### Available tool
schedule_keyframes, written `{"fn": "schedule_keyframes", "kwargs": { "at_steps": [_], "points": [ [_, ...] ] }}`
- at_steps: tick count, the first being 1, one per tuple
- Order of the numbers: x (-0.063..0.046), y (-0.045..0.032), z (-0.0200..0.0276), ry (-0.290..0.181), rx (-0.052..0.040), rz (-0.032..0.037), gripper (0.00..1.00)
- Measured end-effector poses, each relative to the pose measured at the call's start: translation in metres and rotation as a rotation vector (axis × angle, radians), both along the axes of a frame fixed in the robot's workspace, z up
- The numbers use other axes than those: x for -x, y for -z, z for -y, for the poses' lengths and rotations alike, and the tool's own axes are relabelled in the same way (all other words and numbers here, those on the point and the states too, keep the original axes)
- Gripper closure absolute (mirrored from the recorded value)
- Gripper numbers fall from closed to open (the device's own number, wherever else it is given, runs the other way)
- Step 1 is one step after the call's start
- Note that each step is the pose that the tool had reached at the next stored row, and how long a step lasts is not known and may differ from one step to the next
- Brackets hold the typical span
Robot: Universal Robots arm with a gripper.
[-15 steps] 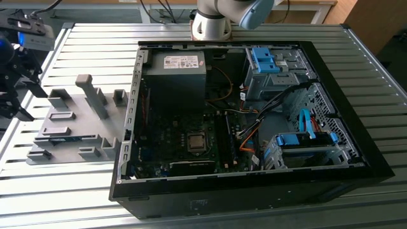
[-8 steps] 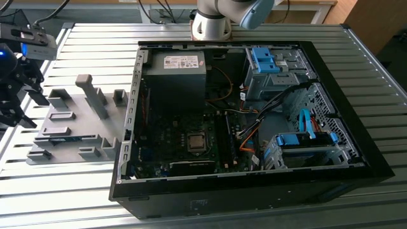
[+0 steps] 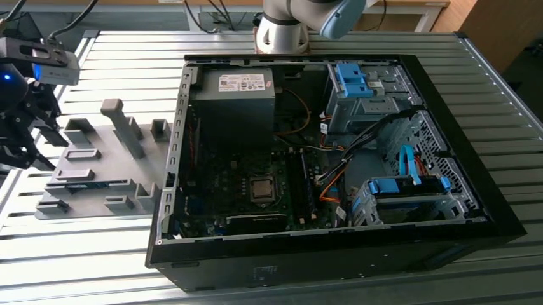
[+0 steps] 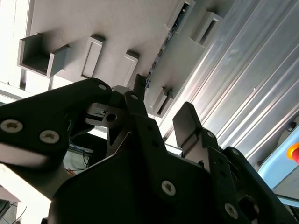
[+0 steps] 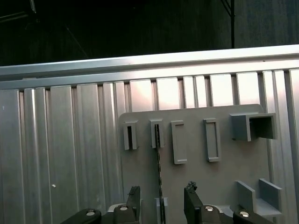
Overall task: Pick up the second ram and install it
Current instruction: 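Pick up the second ram and move it above second insertion slot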
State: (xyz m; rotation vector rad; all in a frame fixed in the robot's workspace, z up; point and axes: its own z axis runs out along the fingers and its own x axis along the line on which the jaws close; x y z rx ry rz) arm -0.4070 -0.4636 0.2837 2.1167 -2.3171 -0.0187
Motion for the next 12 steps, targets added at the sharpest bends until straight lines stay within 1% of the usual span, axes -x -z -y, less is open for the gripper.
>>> {"fn": "schedule_keyframes", "kwargs": {
  "at_steps": [1, 2, 12],
  "points": [
    [0.0, 0.0018, 0.0, -0.001, 0.0, 0.0, 0.47],
    [0.0, 0.0036, 0.0, -0.002, 0.0, -0.0001, 0.53],
    [0.0, 0.0218, 0.0, -0.017, 0.0001, -0.0001, 0.53]
  ]
}}
